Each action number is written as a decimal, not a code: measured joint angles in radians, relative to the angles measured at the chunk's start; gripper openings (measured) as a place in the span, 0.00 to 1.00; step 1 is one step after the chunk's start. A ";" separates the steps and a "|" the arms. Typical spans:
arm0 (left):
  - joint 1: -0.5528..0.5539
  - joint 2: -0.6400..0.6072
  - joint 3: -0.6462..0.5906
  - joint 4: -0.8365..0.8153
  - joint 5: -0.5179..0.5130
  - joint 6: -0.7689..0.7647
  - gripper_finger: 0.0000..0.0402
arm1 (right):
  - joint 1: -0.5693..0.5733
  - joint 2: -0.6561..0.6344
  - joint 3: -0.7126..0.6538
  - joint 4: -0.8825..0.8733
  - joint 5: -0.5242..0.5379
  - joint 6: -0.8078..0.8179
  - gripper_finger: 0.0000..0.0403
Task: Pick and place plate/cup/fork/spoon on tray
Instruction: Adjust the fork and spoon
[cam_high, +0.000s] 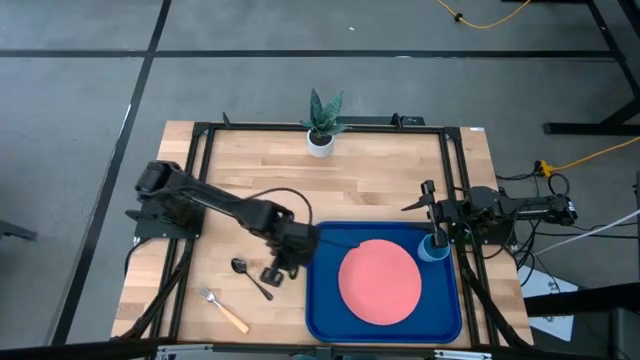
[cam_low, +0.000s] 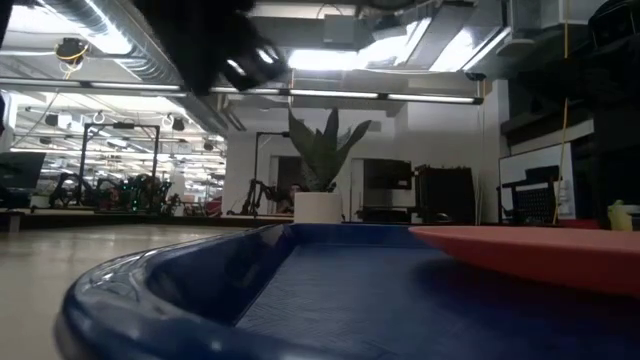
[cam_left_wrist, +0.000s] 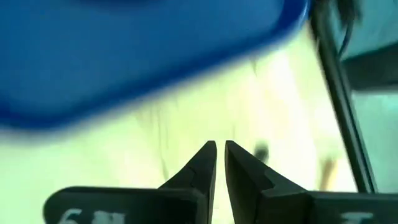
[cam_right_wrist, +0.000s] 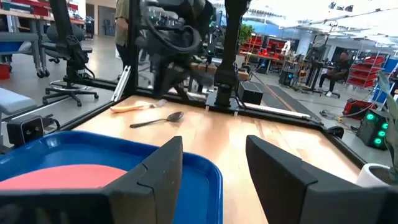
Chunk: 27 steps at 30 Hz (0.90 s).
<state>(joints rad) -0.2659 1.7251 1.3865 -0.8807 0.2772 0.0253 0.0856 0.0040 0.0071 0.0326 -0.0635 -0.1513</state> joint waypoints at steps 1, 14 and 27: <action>-0.002 -0.025 0.000 -0.077 -0.012 -0.017 0.07 | 0.000 0.001 0.000 0.003 0.001 0.000 0.45; -0.129 -0.285 -0.148 -0.167 -0.195 -0.454 0.07 | 0.000 0.000 0.000 -0.002 0.010 0.000 0.45; -0.332 -0.278 -0.273 -0.157 -0.184 -0.904 0.07 | 0.000 0.000 0.000 0.007 0.018 0.377 0.45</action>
<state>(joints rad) -0.5982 1.4467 1.1134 -1.0377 0.0935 -0.8782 0.0856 0.0040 0.0074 0.0400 -0.0453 0.2257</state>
